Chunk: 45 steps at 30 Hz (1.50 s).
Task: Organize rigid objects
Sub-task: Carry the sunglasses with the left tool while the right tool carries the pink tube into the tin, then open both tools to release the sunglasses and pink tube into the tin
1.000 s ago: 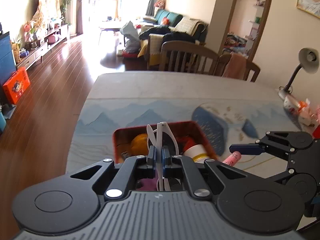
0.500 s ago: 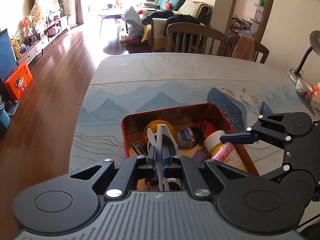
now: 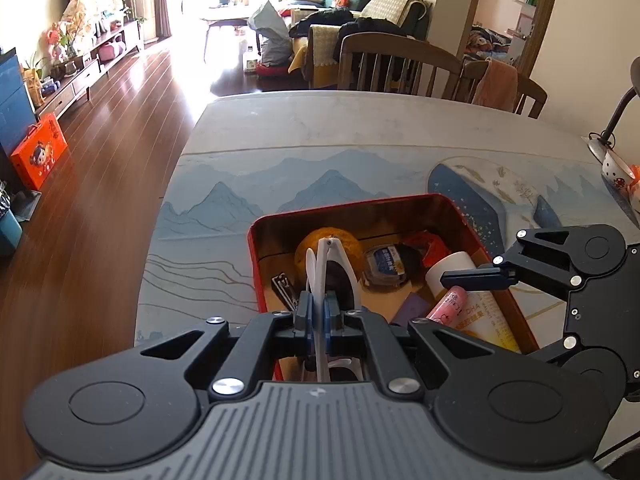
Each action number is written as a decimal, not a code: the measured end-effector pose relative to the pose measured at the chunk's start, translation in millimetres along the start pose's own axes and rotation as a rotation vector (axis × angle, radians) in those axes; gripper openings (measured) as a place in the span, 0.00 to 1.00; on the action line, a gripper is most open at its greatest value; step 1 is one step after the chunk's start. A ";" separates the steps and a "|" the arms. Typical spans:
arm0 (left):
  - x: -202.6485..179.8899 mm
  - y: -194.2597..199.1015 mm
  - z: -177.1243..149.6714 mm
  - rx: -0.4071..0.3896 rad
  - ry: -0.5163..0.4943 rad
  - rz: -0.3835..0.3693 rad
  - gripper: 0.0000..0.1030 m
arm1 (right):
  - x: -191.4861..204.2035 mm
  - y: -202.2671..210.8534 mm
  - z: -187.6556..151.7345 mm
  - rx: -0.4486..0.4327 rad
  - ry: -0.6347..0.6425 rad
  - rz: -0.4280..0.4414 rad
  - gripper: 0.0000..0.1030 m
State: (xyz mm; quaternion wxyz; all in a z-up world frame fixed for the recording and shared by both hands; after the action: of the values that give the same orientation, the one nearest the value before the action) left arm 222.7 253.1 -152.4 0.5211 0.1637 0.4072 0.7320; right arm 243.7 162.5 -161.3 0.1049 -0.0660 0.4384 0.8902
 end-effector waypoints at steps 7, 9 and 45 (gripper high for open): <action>3.2 -2.5 -2.1 0.008 0.008 0.008 0.05 | 1.8 0.4 -1.0 0.003 0.004 0.001 0.57; 4.2 -3.0 -2.6 0.010 0.008 0.013 0.05 | 1.8 -0.4 -1.2 0.005 0.005 -0.001 0.58; -17.9 54.5 -15.5 -0.111 -0.012 0.007 0.70 | -24.2 81.4 -7.1 -0.176 -0.341 -0.079 0.86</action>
State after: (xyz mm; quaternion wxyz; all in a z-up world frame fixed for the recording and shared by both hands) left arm 185.3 223.7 -116.8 0.5291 0.1404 0.3622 0.7545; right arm 247.4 105.4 -98.1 0.2063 0.0595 0.3320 0.9185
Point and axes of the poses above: each gripper's, at about its wrist camera, not at the fingertips, and y roughly against the way its jaws point, x to its left, z to its top, the point moved 8 cm from there along -y, roughly the way its jaws point, and after that the axes turned 9 degrees about y, right-handed, at the moved point
